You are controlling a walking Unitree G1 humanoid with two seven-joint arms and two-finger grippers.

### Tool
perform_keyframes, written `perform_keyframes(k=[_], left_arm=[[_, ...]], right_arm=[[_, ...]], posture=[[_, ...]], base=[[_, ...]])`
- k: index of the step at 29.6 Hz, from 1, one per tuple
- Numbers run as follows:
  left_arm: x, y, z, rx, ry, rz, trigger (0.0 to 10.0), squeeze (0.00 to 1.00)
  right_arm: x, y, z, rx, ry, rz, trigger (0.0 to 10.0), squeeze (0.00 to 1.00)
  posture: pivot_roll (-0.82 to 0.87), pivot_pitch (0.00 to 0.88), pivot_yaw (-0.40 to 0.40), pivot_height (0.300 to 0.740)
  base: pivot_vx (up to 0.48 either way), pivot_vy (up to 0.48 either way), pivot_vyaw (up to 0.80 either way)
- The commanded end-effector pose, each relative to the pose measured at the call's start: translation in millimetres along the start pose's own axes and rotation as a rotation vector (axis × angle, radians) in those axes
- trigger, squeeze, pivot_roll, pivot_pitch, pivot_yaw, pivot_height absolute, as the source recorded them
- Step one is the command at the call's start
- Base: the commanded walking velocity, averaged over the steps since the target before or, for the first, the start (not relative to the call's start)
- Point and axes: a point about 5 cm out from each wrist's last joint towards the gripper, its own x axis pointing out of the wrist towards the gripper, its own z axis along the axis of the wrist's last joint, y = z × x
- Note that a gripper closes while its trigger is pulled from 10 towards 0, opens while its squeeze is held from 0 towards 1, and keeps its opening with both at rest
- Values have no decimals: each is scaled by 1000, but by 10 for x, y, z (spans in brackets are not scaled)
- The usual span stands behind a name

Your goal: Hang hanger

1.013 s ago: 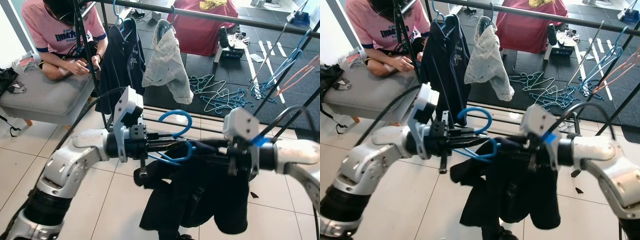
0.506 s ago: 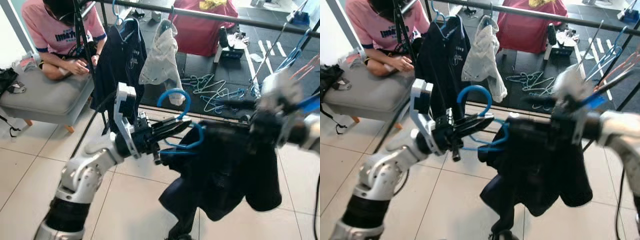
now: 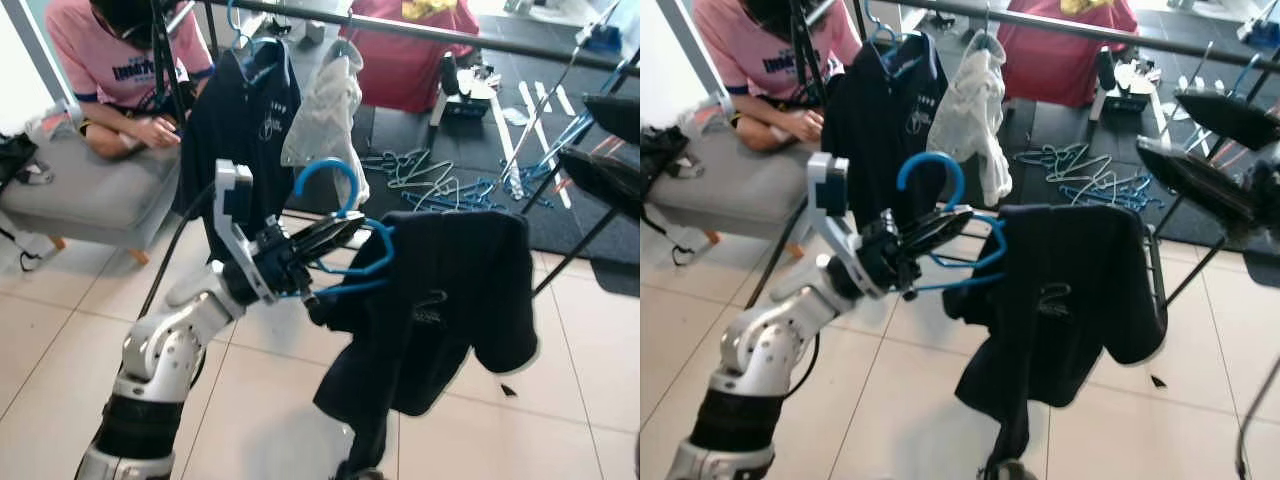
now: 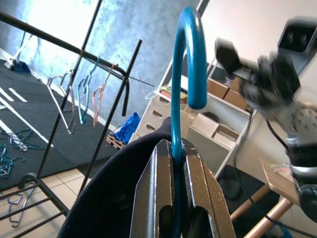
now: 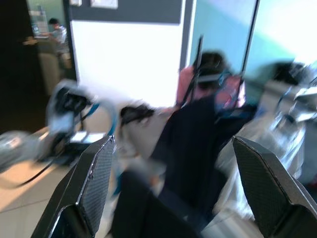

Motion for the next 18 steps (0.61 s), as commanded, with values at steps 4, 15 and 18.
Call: perform_keyframes(k=[4, 15, 18], left_arm=[[-26, 1, 268, 6, -111, -41, 0, 0], [-46, -171, 497, -25, -126, -249, 0, 0], [-63, -198, 524, -34, -124, -275, 0, 0]], right_arm=[[-256, 47, 26, 25, -20, -45, 10000, 608], [-329, 165, -197, 113, 1, -42, 10000, 0], [-307, 163, -222, 114, 11, -40, 10000, 0]], posture=[[-121, 188, -27, 740], [-108, 187, -20, 740], [-104, 189, -21, 740]], base=[[0, 0, 0], [0, 0, 0], [0, 0, 0]])
